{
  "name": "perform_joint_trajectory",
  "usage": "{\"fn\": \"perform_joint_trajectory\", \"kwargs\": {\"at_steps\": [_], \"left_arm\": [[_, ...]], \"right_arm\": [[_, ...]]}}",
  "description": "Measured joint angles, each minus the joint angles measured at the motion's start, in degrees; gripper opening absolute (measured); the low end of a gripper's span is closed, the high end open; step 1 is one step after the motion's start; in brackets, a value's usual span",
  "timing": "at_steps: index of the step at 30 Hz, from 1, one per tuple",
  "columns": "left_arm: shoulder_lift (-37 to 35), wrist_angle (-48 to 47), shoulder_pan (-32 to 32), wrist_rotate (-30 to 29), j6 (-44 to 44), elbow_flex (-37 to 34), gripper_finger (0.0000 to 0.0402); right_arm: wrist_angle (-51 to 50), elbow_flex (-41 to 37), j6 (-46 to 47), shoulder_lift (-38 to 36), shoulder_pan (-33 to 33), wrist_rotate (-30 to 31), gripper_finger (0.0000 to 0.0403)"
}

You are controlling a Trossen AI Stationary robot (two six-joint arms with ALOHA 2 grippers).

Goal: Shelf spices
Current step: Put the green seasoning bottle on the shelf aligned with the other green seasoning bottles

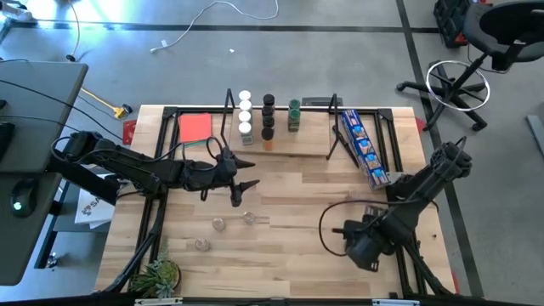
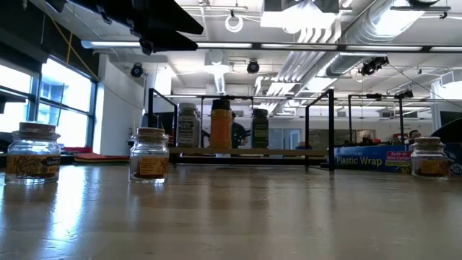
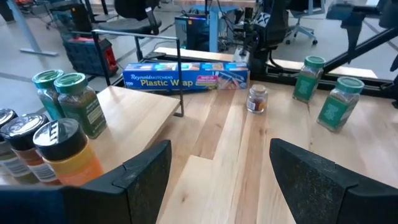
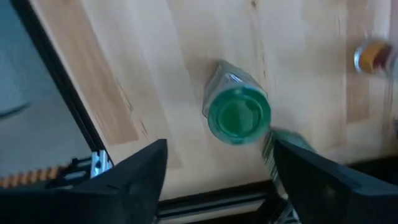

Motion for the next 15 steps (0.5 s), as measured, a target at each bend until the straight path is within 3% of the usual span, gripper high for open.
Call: {"fn": "perform_joint_trajectory", "kwargs": {"at_steps": [8,12,15], "left_arm": [[0.0,-3.4,-0.3,0.1,-1.7,0.0,0.0268],[0.0,-4.5,-0.5,0.1,-2.6,0.0,0.0268],[0.0,-5.5,-0.9,0.1,-2.6,0.0,0.0268]], "right_arm": [[-1.9,0.0,15.7,0.0,0.3,5.1,0.0314],[-2.3,-1.2,16.8,-0.1,0.0,7.5,0.0314],[-0.9,-4.9,18.0,-0.7,0.1,5.8,0.0314]]}}
